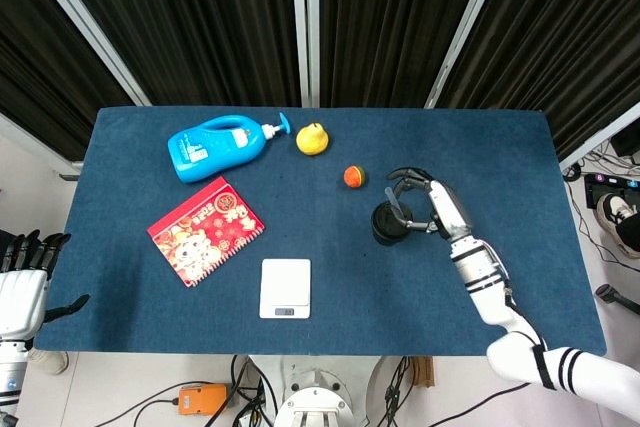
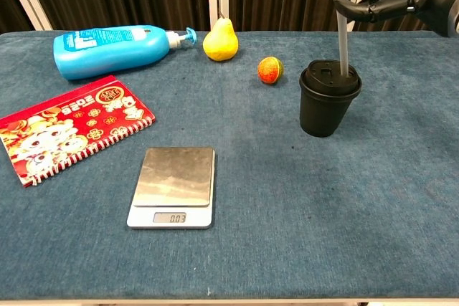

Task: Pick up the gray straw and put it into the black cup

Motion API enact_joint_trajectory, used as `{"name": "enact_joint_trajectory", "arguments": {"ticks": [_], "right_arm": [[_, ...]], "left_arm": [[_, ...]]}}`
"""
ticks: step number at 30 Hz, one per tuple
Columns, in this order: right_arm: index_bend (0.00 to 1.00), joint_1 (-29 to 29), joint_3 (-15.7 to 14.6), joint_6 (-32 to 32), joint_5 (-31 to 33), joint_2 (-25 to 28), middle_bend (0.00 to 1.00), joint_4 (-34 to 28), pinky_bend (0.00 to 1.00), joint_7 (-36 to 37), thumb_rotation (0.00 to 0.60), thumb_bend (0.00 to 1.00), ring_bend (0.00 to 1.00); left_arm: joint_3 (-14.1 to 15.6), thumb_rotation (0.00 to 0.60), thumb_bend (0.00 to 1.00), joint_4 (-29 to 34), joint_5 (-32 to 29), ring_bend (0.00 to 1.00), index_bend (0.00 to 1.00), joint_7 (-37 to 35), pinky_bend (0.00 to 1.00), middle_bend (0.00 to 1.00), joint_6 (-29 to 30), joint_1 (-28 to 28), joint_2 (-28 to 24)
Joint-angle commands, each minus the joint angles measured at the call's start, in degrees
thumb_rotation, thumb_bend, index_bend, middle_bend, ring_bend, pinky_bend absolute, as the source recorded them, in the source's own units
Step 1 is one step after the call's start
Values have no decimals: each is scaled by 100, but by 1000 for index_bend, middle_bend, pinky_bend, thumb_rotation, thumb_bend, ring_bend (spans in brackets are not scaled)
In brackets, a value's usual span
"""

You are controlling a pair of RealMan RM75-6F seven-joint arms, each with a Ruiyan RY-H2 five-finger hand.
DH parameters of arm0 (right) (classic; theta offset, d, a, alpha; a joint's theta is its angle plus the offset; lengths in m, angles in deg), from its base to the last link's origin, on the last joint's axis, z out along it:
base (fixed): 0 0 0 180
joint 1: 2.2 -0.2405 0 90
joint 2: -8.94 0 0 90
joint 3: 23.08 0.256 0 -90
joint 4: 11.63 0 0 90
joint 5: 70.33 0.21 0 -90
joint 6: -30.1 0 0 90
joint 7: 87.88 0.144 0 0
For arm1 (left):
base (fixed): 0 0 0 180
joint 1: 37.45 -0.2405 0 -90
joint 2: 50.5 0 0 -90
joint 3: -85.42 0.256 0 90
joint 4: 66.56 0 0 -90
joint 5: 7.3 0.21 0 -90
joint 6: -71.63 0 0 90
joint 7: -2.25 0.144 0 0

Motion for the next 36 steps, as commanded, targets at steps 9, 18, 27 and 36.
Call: {"name": "enact_joint_trajectory", "arguments": {"ticks": [9,18,27,36], "right_arm": [[668,151,-131,169,-169,-330,383,620,307,954,600,668,246],[539,209,-256,250,-341,-604,383,1169,237,1597,600,664,180],[229,272,-414,291,-592,-216,284,1016,139,1735,600,539,80],[217,859,-504,1041,-735,1020,276,321,133,711,600,523,75]], "left_arm": [[-5,600,15,-36,-14,23,129,-15,0,136,-46,22,39],[-16,600,15,-19,-7,23,129,15,0,136,-57,44,27],[-17,600,15,18,13,23,129,46,0,136,-41,50,11],[-40,600,15,61,17,23,129,66,0,136,-37,72,-51]]}}
